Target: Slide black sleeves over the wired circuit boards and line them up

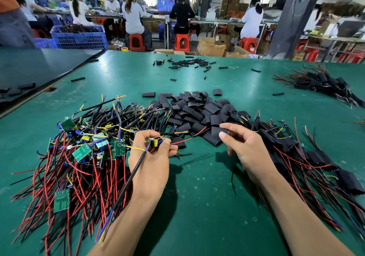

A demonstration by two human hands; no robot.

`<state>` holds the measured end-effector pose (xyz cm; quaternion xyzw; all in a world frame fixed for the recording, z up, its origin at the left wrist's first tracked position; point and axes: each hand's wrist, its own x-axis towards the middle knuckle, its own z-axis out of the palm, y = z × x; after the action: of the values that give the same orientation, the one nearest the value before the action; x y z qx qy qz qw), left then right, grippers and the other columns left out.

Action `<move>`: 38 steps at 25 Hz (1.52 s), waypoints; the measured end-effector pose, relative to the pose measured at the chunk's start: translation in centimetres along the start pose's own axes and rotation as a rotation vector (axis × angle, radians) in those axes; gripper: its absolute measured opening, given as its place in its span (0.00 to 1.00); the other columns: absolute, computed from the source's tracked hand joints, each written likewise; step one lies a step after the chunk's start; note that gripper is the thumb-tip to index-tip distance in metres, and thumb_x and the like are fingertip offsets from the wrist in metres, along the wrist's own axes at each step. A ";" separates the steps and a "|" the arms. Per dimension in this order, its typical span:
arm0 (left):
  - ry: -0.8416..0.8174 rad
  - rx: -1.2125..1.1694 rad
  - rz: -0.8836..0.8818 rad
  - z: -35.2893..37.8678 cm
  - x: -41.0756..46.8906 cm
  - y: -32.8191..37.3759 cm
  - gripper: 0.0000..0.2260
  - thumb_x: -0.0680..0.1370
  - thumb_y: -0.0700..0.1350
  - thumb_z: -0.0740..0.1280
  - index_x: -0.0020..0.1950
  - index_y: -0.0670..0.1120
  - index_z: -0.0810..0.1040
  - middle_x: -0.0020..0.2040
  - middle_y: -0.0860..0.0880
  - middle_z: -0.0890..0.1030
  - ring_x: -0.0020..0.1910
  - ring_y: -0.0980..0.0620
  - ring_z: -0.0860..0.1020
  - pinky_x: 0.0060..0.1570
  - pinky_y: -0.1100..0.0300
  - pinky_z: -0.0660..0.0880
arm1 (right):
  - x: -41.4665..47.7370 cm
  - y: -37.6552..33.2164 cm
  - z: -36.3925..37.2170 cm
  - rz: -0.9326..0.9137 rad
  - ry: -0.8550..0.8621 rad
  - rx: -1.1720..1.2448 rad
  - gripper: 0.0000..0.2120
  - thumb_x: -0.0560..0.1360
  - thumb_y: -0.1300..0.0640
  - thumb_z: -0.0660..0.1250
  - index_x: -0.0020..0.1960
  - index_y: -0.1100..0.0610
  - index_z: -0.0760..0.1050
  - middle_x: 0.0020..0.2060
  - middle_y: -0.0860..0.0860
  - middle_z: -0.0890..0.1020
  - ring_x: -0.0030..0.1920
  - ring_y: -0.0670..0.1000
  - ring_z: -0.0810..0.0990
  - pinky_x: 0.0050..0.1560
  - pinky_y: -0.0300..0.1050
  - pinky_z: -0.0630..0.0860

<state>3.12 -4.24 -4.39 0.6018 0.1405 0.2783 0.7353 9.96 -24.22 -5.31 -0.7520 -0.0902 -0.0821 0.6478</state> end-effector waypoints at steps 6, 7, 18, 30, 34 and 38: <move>-0.016 0.001 -0.004 0.0 -0.1 0.3 0.07 0.78 0.31 0.66 0.53 0.39 0.73 0.40 0.39 0.82 0.37 0.44 0.85 0.39 0.61 0.82 | 0.2 0.5 0.0 0.019 -0.028 0.131 0.11 0.75 0.60 0.74 0.56 0.56 0.82 0.31 0.45 0.78 0.30 0.47 0.74 0.38 0.34 0.73; -0.017 0.001 -0.003 0.0 -0.1 0.3 0.07 0.78 0.31 0.66 0.53 0.39 0.73 0.40 0.38 0.82 0.37 0.44 0.85 0.39 0.60 0.82 | 0.3 0.6 0.0 0.022 -0.036 0.135 0.10 0.75 0.59 0.74 0.56 0.55 0.82 0.31 0.46 0.78 0.30 0.47 0.74 0.38 0.34 0.74; -0.024 0.000 0.011 0.0 -0.1 0.2 0.06 0.78 0.31 0.66 0.52 0.39 0.72 0.38 0.40 0.81 0.37 0.43 0.85 0.40 0.58 0.83 | 0.4 0.9 -0.1 0.053 -0.043 0.169 0.09 0.74 0.47 0.74 0.50 0.50 0.84 0.31 0.51 0.78 0.31 0.48 0.74 0.41 0.43 0.73; -0.031 0.015 0.055 0.0 -0.3 0.6 0.09 0.78 0.31 0.66 0.49 0.44 0.73 0.37 0.44 0.81 0.36 0.44 0.84 0.37 0.64 0.80 | 0.1 0.1 0.0 0.136 -0.019 0.111 0.12 0.78 0.50 0.70 0.41 0.57 0.81 0.31 0.51 0.78 0.30 0.47 0.74 0.41 0.43 0.73; -0.048 0.059 0.081 0.0 -0.4 0.4 0.09 0.78 0.31 0.66 0.49 0.45 0.73 0.37 0.45 0.81 0.35 0.48 0.84 0.37 0.65 0.79 | -0.1 -0.3 0.1 0.150 -0.044 0.117 0.13 0.78 0.50 0.70 0.38 0.56 0.81 0.31 0.50 0.78 0.29 0.48 0.72 0.35 0.39 0.73; -0.069 0.077 0.085 0.0 -0.4 0.3 0.08 0.79 0.32 0.66 0.50 0.44 0.73 0.35 0.48 0.81 0.34 0.50 0.83 0.38 0.64 0.80 | -0.2 -0.5 0.1 0.156 -0.074 0.117 0.14 0.77 0.49 0.71 0.36 0.54 0.81 0.31 0.50 0.78 0.30 0.48 0.72 0.33 0.38 0.73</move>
<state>2.71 -4.43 -4.17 0.6442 0.0999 0.2830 0.7035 9.65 -24.03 -4.90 -0.7201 -0.0598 0.0016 0.6913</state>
